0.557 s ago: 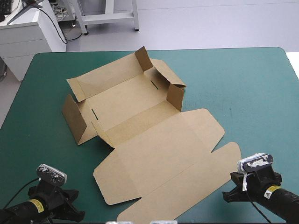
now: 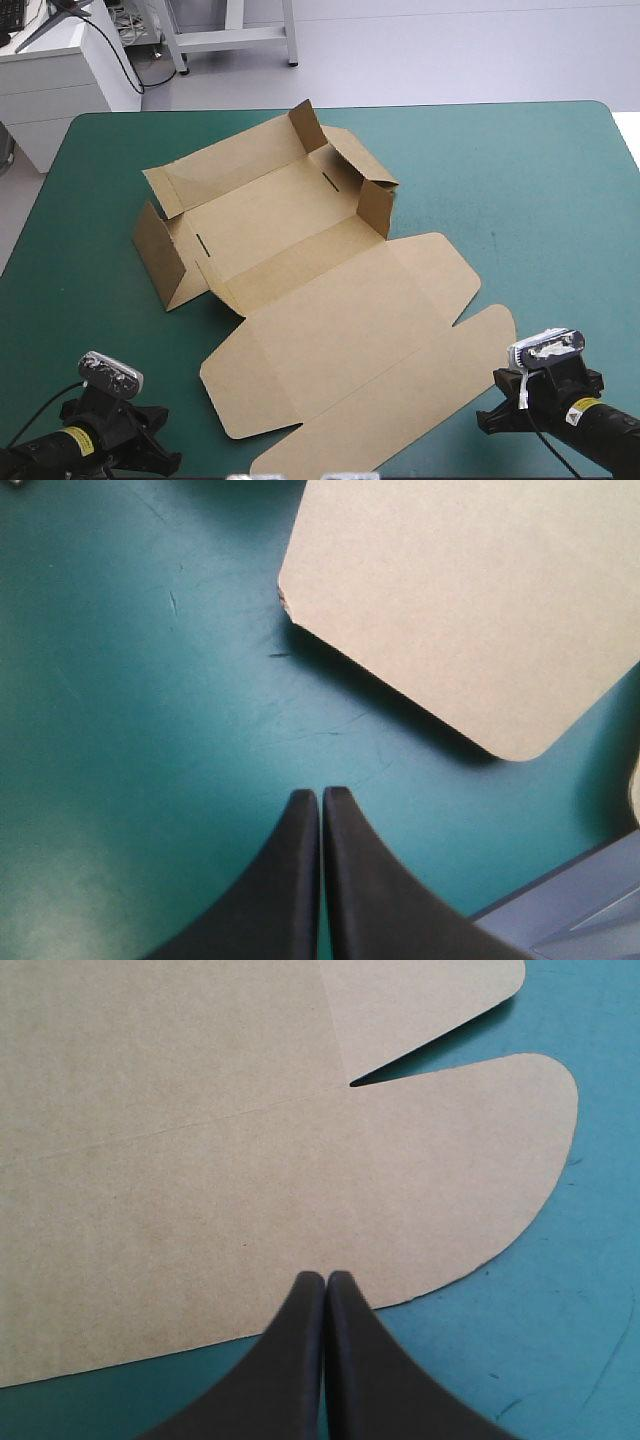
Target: Fold the box
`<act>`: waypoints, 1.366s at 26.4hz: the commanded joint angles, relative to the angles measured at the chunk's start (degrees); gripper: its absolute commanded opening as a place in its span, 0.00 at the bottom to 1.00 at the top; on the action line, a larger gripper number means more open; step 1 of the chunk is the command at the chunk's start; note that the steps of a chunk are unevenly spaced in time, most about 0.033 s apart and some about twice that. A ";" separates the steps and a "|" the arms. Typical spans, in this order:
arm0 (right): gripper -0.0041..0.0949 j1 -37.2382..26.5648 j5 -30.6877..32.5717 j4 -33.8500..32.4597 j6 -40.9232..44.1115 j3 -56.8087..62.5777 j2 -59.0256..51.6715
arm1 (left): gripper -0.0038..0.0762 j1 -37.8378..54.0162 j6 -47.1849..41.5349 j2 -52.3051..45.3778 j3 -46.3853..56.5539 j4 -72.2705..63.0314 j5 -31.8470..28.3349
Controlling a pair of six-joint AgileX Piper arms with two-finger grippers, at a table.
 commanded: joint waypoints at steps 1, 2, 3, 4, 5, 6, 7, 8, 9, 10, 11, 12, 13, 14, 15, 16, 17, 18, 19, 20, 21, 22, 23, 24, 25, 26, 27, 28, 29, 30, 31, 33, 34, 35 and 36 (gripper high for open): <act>0.07 0.20 -2.81 0.48 -0.98 -1.76 0.57 | 0.04 -0.46 -0.12 0.63 -1.68 -1.07 -2.69; 0.18 0.20 -2.20 0.48 -0.98 -2.36 0.57 | 0.04 -0.46 -0.12 0.63 -1.68 -1.07 -2.69; 0.30 0.20 -1.60 0.48 -0.98 -2.85 0.57 | 0.04 -0.46 -0.12 0.63 -1.68 -1.07 -2.69; 0.54 0.20 -0.53 0.38 -1.07 -4.01 0.57 | 0.04 -0.46 -0.12 0.63 -1.68 -1.07 -2.69; 0.65 0.20 -0.12 0.38 -1.21 -4.51 0.57 | 0.04 -0.46 -0.12 0.63 -1.68 -1.07 -2.69; 0.84 0.20 0.31 0.38 -1.21 -5.67 0.57 | 0.04 -0.46 -0.12 0.63 -1.68 -1.21 -2.69; 0.91 0.20 0.44 0.38 -1.21 -6.44 0.57 | 0.04 -0.46 -0.12 0.63 -1.68 -1.21 -2.69; 0.96 0.20 0.59 -0.03 -1.21 -8.15 0.66 | 0.04 -0.46 -0.12 0.63 -1.68 -1.21 -2.69; 0.96 0.20 1.01 -0.45 -1.21 -9.33 0.94 | 0.04 -0.46 -0.12 0.63 -1.68 -1.21 -2.69; 0.96 0.20 1.92 -1.28 -0.41 -11.87 2.12 | 0.04 -0.46 -0.12 0.63 -1.68 -1.21 -2.69; 0.96 0.20 2.50 -1.72 0.46 -13.50 3.14 | 0.04 -0.46 -0.12 0.63 -1.68 -1.21 -2.69; 0.96 0.20 3.30 -1.98 0.75 -15.29 4.45 | 0.04 -0.46 -0.12 0.63 -1.68 -1.21 -2.69; 0.96 0.20 4.04 -2.28 0.89 -16.80 5.64 | 0.04 -0.46 -0.12 0.63 -1.68 -1.21 -2.69; 0.96 0.20 4.79 -2.39 0.89 -18.77 7.29 | 0.04 -0.46 -0.12 0.63 -1.68 -1.21 -2.69; 0.96 0.20 5.30 -2.39 0.89 -20.72 9.10 | 0.04 -0.46 -0.12 0.63 -1.68 -1.21 -2.69; 0.96 0.20 5.73 -2.29 0.89 -22.76 11.04 | 0.04 -0.46 -0.12 0.63 -1.68 -1.21 -2.69; 0.96 0.20 6.20 -2.29 0.89 -24.88 12.72 | 0.04 -0.46 -0.12 0.63 -1.68 -1.21 -2.69; 0.96 0.20 6.64 -2.29 0.89 -27.03 14.99 | 0.04 -0.46 -0.12 0.63 -1.68 -1.21 -2.69; 0.96 0.20 6.90 -2.29 0.89 -29.19 17.31 | 0.04 -0.46 -0.12 0.63 -1.68 -1.21 -2.69; 0.96 0.20 7.02 -2.29 0.89 -30.88 19.72 | 0.04 -0.46 -0.12 0.63 -1.68 -1.21 -2.69; 0.96 0.20 7.02 -2.16 0.89 -32.95 22.07 | 0.04 -0.46 -0.12 0.63 -1.68 -1.21 -2.69; 0.96 0.20 7.02 -2.16 0.89 -35.02 24.51 | 0.04 -0.46 -0.12 0.63 -1.68 -1.21 -2.69; 0.96 0.20 7.02 -2.16 0.89 -37.13 26.97 | 0.04 -0.46 -0.12 0.63 -1.68 -1.21 -2.69; 0.96 0.20 7.02 -2.06 0.89 -38.84 28.93 | 0.04 -0.46 -0.12 0.63 -1.68 -1.21 -2.69; 0.96 0.20 7.02 -2.06 0.89 -40.96 30.92 | 0.04 -0.46 -0.12 0.63 -1.68 -1.21 -2.69; 0.96 0.20 7.02 -1.93 0.89 -43.10 33.94 | 0.04 -0.46 -0.12 0.63 -1.68 -1.21 -2.69; 0.96 0.20 7.02 -1.93 0.51 -45.31 35.96 | 0.04 -0.46 -0.12 0.63 -1.68 -1.21 -2.69; 0.96 0.20 7.02 -1.93 0.02 -47.49 38.51 | 0.04 -0.46 -0.12 0.63 -1.68 -1.21 -2.69; 0.96 0.20 7.19 -1.57 -0.89 -49.66 40.94 | 0.04 -0.46 -0.12 0.63 -1.68 -1.21 -2.69; 0.96 0.20 7.43 -1.11 -1.87 -51.32 43.29 | 0.04 -0.46 -0.12 0.63 -1.68 -1.21 -2.69; 0.96 0.20 7.75 -0.03 -3.40 -53.29 45.52 | 0.04 -0.46 -0.12 0.63 -1.68 -1.21 -2.69; 0.95 0.20 9.39 3.26 -5.85 -56.71 49.32 | 0.04 -0.46 -0.12 0.63 -1.68 -1.21 -2.69; 0.95 0.20 10.39 5.11 -6.60 -58.56 51.22 | 0.04 -0.46 -0.12 0.63 -1.68 -1.21 -2.69; 0.95 0.20 11.17 6.85 -7.29 -60.32 53.06 | 0.04 -0.46 -0.12 0.63 -1.68 -1.21 -2.69; 0.95 0.20 11.53 8.07 -8.10 -61.66 54.47 | 0.04 -0.46 -0.12 0.63 -1.68 -1.21 -2.69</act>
